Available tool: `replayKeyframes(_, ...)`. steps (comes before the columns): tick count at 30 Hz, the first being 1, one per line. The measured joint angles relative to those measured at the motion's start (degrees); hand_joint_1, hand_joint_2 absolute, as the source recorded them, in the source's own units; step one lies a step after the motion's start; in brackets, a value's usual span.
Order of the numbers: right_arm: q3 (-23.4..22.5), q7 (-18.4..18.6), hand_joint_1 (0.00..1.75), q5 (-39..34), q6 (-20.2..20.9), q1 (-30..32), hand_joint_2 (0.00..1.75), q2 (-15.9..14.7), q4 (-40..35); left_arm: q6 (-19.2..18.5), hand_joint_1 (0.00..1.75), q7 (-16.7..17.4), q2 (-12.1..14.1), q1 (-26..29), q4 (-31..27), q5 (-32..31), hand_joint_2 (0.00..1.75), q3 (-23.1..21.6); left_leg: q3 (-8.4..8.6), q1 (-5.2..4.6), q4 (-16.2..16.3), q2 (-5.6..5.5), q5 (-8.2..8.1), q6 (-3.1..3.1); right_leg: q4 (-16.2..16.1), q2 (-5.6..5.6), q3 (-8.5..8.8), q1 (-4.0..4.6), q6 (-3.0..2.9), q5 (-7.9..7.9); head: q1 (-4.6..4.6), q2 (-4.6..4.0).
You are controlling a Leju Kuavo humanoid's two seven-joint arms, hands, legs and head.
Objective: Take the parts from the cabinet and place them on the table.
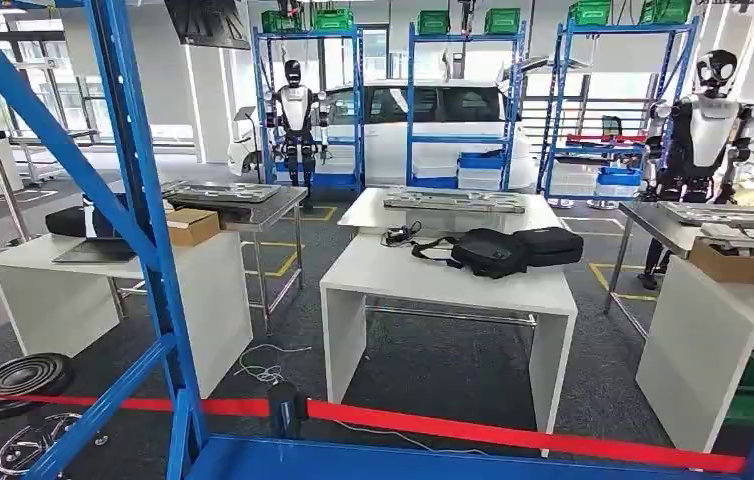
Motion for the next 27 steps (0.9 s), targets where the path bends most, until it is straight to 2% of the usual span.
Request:
replayKeyframes(22, 0.0, 0.15, 0.0, 0.0, -0.81, 0.14, 1.75, 0.04, 0.0, -0.09, 0.0, 0.15, -0.15, -0.04, 0.0, -0.5, 0.0, 0.0, 0.01, 0.0, 0.0, 0.0, -0.01, 0.01, -0.03, 0.01, 0.02, 0.0, 0.02, 0.01, 0.0, 0.0)
replayKeyframes(27, 0.0, 4.64, 0.0, -0.02, -0.68, 0.63, 1.75, -0.15, 0.0, -0.09, 0.0, 0.26, -0.17, -0.04, 0.0, -0.77, 0.0, 0.0, 0.03, 0.0, 0.0, -0.03, -0.01, 0.02, -0.05, 0.01, 0.03, 0.0, 0.04, -0.01, 0.0, 0.0)
